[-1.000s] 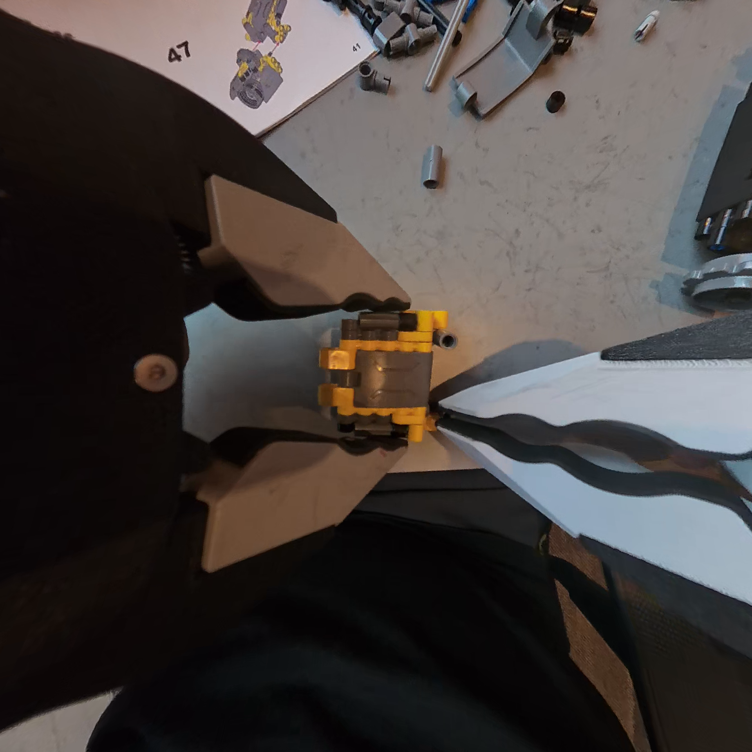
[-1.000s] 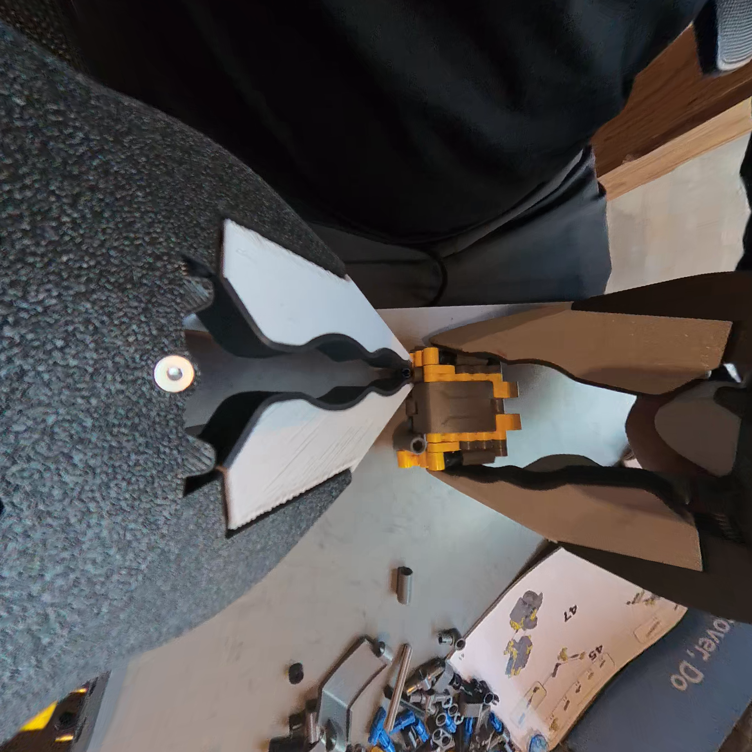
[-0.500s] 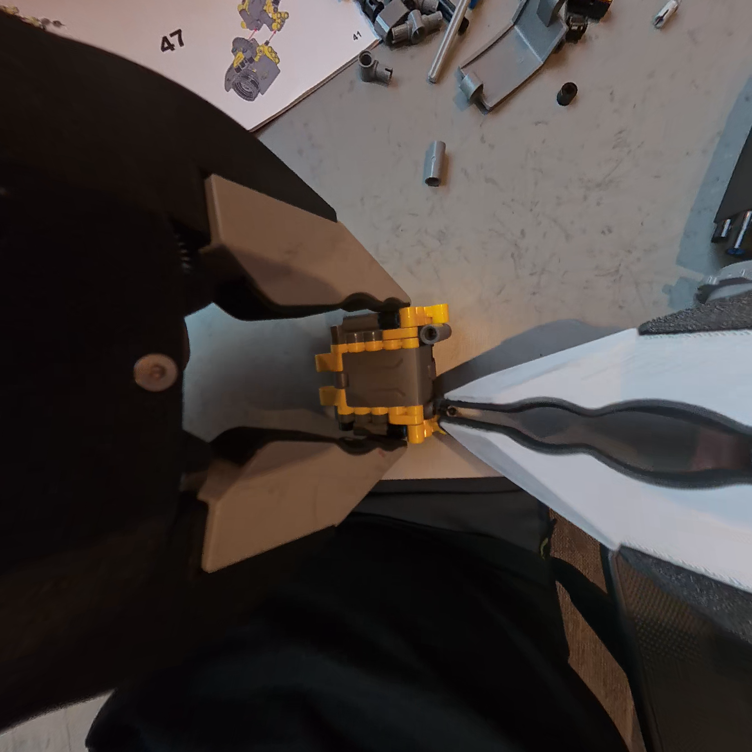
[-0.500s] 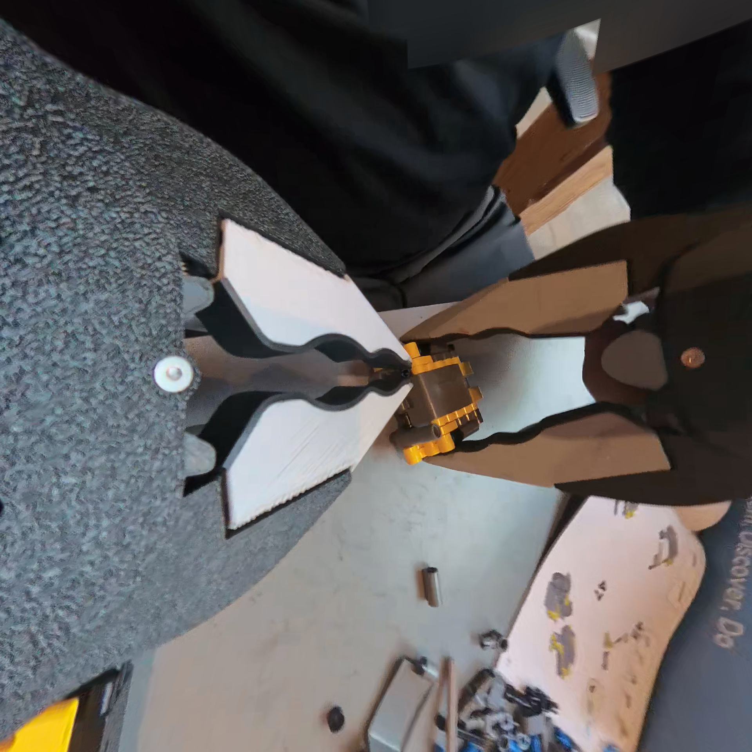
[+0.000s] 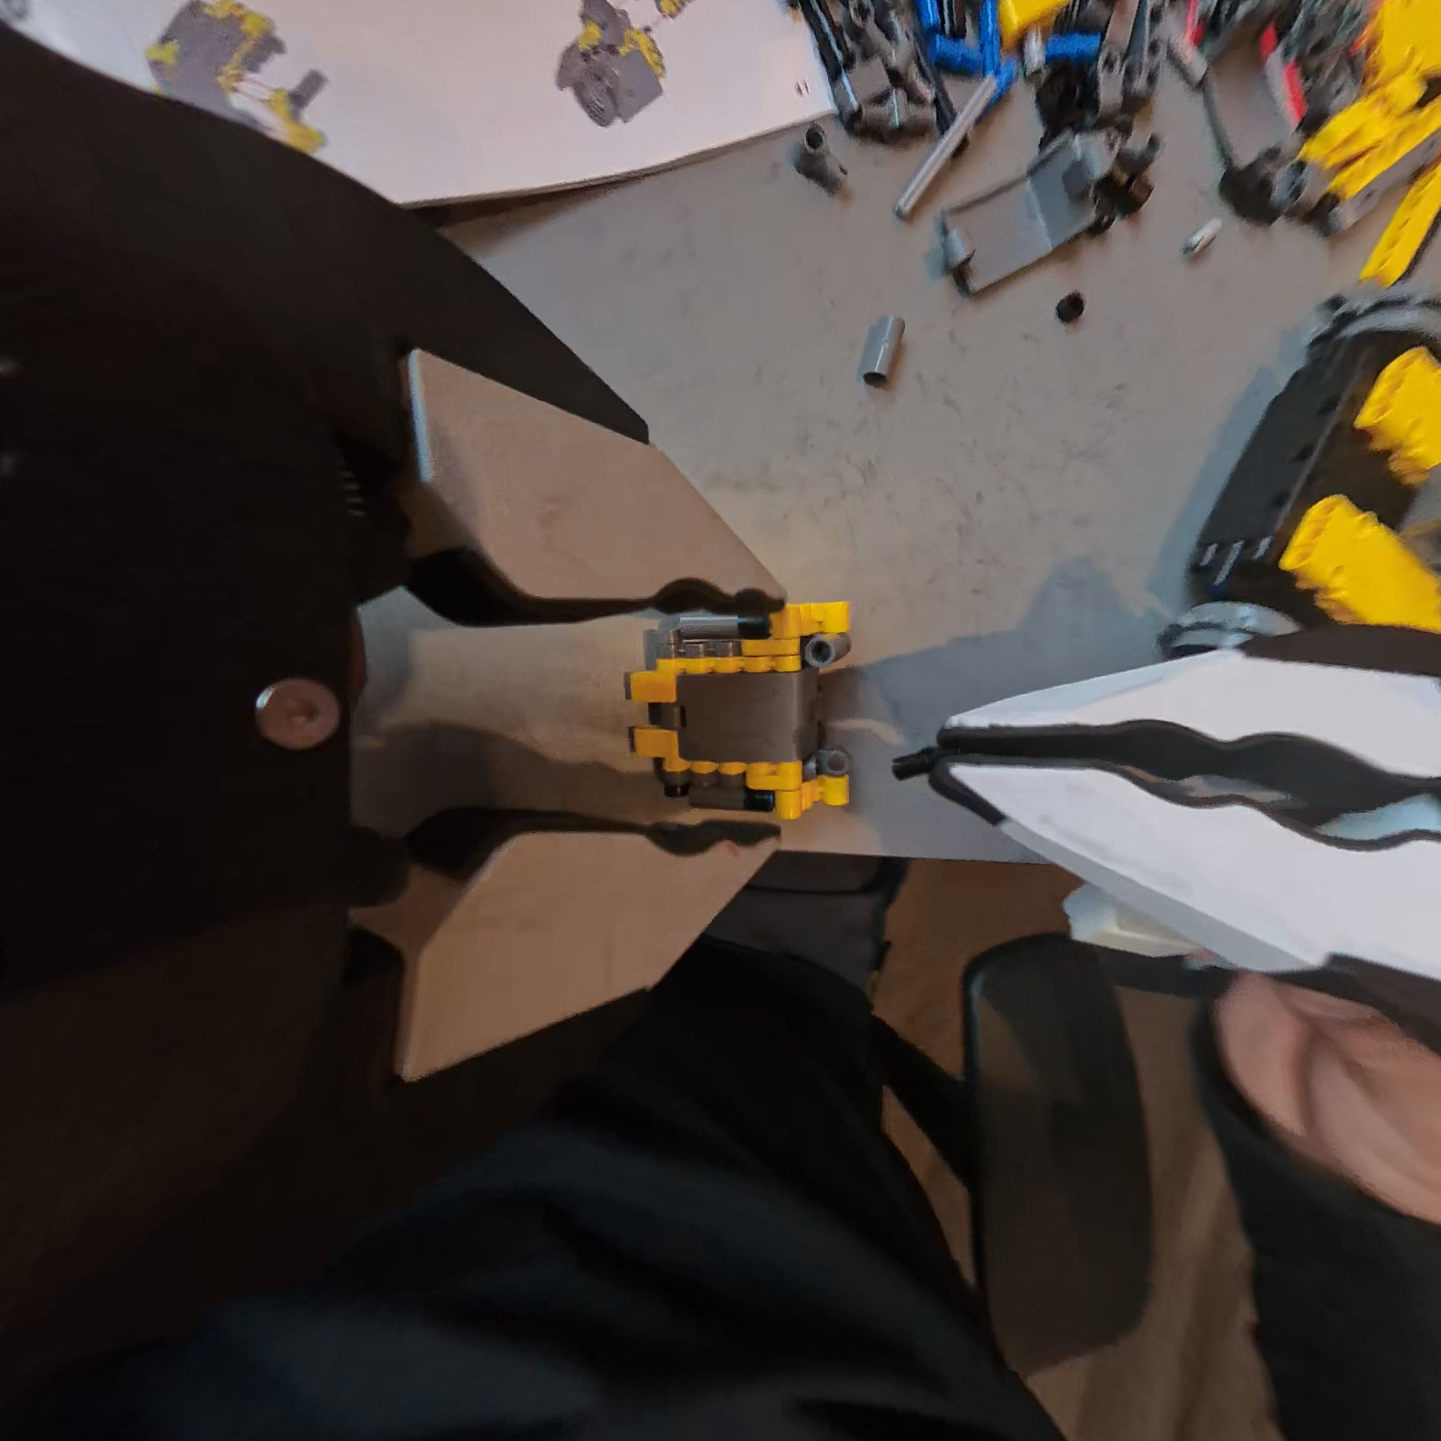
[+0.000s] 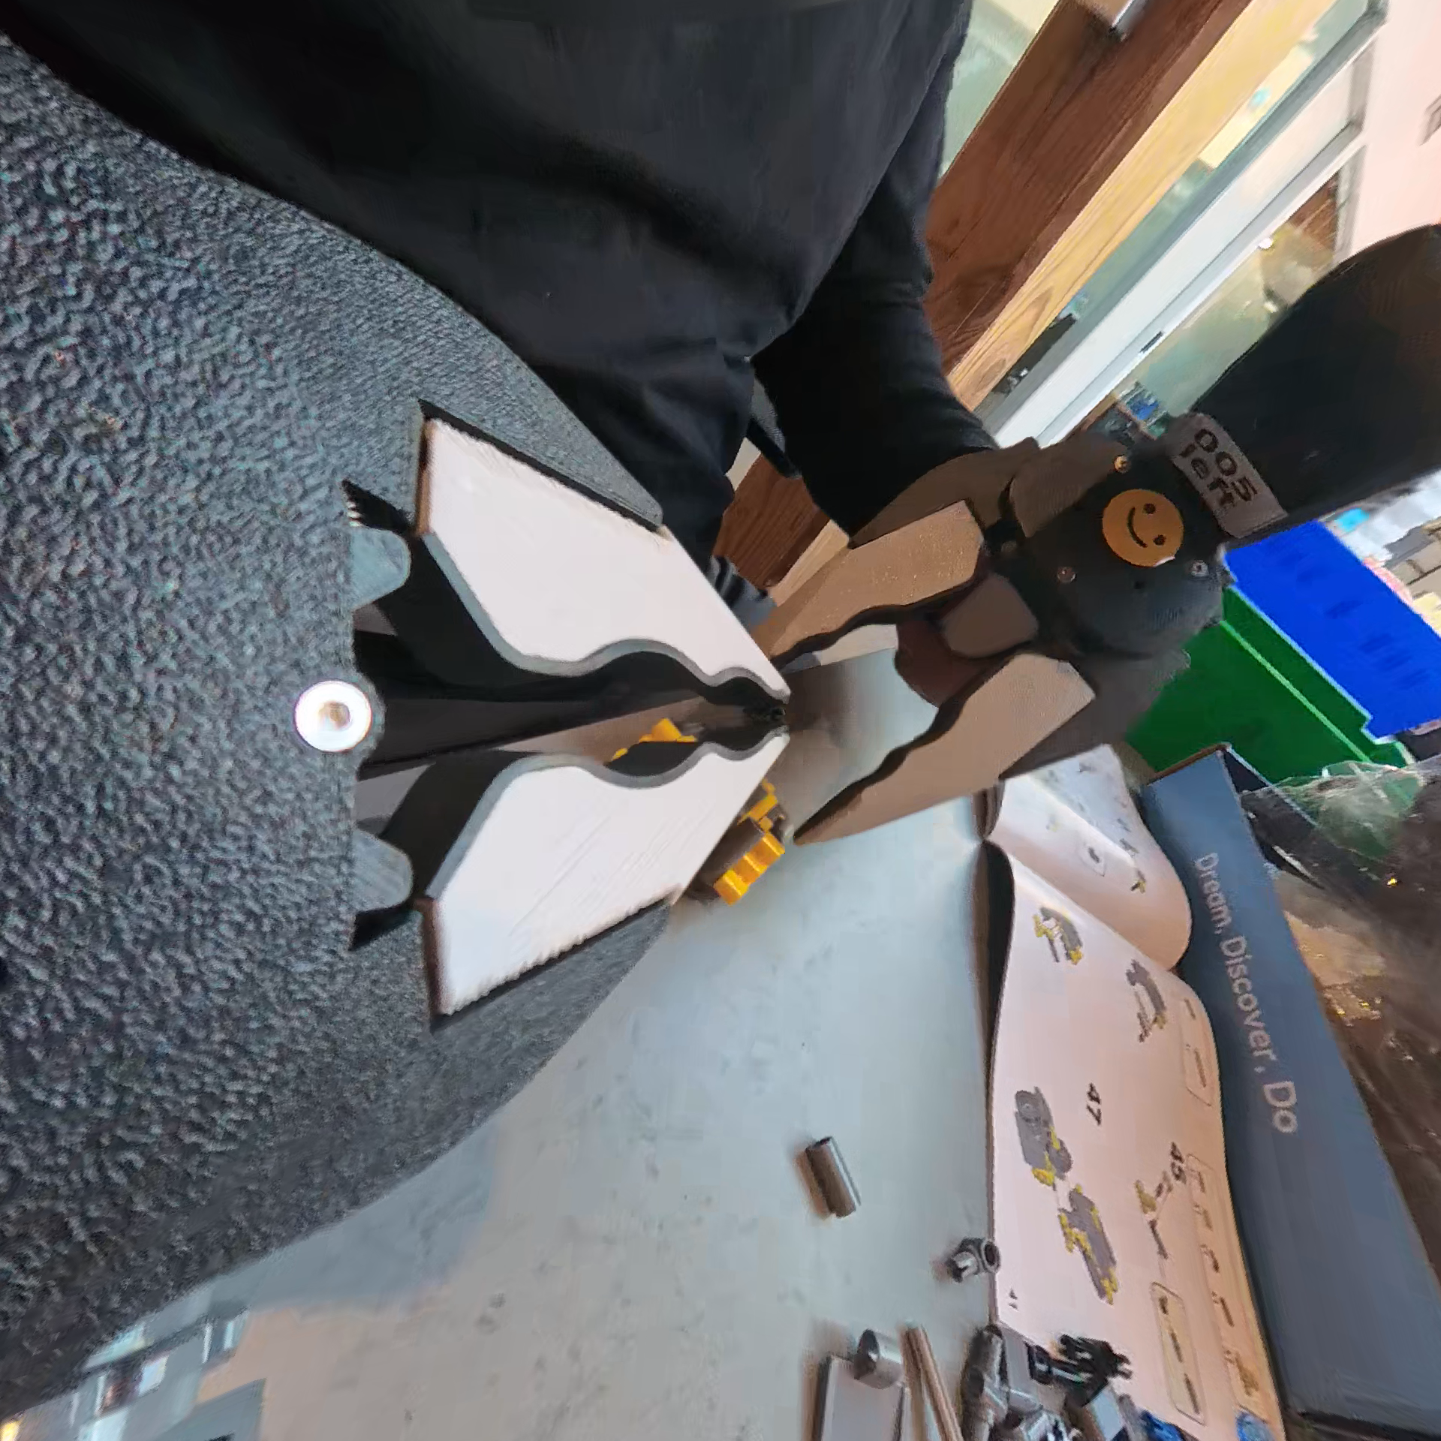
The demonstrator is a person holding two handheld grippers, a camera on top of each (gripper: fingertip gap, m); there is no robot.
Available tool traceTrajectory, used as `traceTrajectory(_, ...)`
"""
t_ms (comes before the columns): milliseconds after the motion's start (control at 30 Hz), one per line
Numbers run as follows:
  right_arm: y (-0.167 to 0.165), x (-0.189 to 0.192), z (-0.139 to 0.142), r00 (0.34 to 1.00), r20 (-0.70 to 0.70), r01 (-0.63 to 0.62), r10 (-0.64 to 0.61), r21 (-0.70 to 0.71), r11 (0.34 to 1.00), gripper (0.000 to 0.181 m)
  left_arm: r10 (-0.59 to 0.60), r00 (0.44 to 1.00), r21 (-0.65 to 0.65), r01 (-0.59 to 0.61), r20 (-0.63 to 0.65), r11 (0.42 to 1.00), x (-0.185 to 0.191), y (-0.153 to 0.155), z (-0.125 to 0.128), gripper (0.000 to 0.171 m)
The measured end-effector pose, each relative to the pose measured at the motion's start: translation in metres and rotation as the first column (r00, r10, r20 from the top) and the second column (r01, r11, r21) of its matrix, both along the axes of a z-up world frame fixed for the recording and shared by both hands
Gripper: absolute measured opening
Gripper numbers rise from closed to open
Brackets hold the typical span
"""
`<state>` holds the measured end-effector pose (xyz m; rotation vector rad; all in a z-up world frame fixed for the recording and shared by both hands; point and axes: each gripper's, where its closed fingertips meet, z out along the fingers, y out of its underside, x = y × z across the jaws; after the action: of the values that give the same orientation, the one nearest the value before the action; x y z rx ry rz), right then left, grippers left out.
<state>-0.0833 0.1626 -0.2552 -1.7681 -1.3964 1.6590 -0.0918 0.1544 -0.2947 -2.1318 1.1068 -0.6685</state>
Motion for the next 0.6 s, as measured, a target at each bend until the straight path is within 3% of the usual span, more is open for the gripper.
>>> traceTrajectory(167, -0.004, -0.004, 0.007, 0.998, -0.063, -0.007, 0.008, 0.015, 1.000, 0.003, 0.060, 0.983, -0.004, -0.060, 0.173, 0.998, 0.012, -0.009, 0.030, 0.029)
traceTrajectory(267, -0.010, -0.006, 0.010, 0.996, -0.089, -0.027, 0.026, -0.004, 1.000, 0.003, 0.062, 0.981, -0.035, -0.057, 0.186, 0.998, 0.015, -0.009, 0.029, 0.026)
traceTrajectory(400, -0.015, -0.005, 0.012, 0.994, -0.102, -0.046, 0.049, 0.037, 0.998, 0.003, 0.036, 0.974, -0.029, -0.030, 0.224, 0.999, 0.021, -0.012, 0.033, 0.008)
traceTrajectory(600, -0.019, -0.003, 0.016, 0.988, -0.136, -0.070, 0.078, 0.057, 0.996, 0.003, 0.030, 0.958, -0.035, -0.020, 0.285, 0.999, 0.024, -0.013, 0.038, 0.002)
